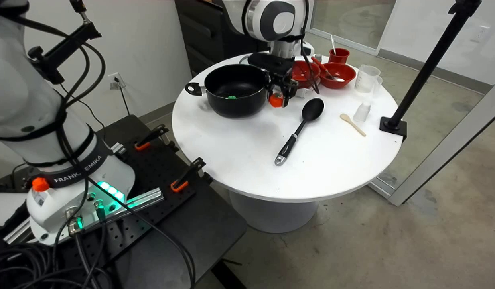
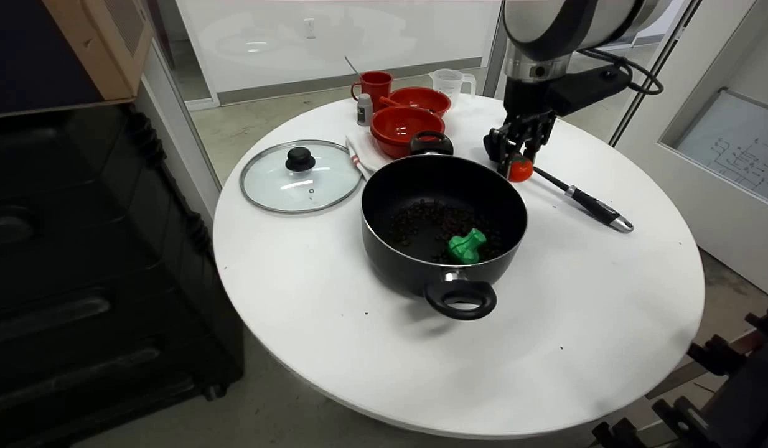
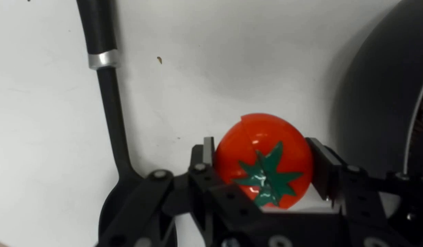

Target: Take the red toy tomato out of the black pot

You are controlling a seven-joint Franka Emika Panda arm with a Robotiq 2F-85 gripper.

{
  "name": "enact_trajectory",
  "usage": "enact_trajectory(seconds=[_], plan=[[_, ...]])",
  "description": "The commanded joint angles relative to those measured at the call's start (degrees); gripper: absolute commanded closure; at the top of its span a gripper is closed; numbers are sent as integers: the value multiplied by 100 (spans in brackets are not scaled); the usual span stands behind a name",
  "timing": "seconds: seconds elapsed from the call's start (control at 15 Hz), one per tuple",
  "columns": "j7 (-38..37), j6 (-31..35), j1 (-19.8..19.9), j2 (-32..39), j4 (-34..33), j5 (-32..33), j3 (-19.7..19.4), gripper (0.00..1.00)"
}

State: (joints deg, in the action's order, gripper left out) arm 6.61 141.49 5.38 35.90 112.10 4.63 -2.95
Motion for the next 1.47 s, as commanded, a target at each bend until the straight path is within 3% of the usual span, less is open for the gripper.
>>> enact_trajectory(seconds=[0.0, 0.93, 1.0, 1.07, 1.2, 1.4], plan=[[-140, 10, -114, 400, -411, 145, -116, 62], [-153, -156, -152, 1089, -1033, 177, -141, 59], [-148, -158, -147, 1092, -1049, 175, -139, 23], [-148, -160, -146, 1096, -1064, 177, -140, 10], [-144, -173, -145, 1104, -1090, 180, -140, 1], [-81, -215, -98, 1048, -1076, 137, -90, 0]])
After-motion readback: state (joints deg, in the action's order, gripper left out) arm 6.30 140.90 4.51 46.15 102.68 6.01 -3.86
